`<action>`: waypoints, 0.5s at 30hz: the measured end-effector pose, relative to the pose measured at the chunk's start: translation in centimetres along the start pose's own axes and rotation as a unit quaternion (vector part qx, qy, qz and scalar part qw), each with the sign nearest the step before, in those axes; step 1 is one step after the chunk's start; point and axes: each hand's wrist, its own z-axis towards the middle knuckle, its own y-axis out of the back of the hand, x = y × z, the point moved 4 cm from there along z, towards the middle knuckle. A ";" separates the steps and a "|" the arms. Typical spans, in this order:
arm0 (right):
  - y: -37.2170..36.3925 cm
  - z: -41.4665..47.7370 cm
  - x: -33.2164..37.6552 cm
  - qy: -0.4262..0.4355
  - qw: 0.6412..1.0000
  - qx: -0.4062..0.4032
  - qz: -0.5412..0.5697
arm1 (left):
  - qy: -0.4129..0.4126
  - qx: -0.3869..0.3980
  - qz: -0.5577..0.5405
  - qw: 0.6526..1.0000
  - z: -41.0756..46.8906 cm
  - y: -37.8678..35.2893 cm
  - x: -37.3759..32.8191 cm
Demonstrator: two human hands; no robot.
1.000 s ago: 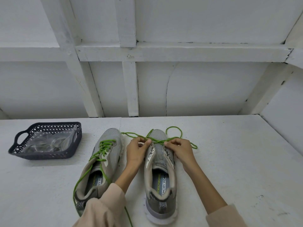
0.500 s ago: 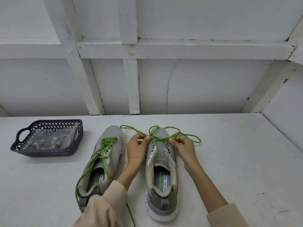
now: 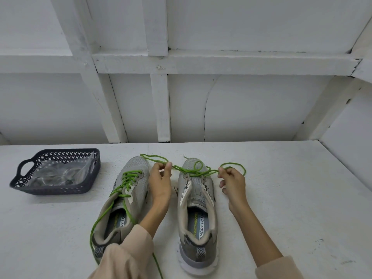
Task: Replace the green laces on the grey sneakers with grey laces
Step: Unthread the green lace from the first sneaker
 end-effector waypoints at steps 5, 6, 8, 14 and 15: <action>-1.6 -0.8 -0.3 -0.024 0.995 0.085 -0.041 | 0.027 0.114 0.037 0.992 -0.6 -1.5 0.9; -1.9 -0.8 -0.3 -0.012 0.995 0.090 -0.048 | 0.020 0.120 0.056 0.991 -0.7 -1.7 1.0; -1.8 -0.7 -0.1 0.005 0.996 0.076 -0.042 | 0.016 0.094 0.056 0.994 -0.5 -1.5 1.0; -0.9 -0.3 -0.3 -0.001 0.999 0.040 -0.020 | 0.009 0.037 0.010 0.999 -0.4 -0.5 0.4; -1.3 -0.5 -0.4 0.002 0.997 0.065 -0.048 | 0.017 0.066 0.016 0.998 -0.6 -0.9 0.6</action>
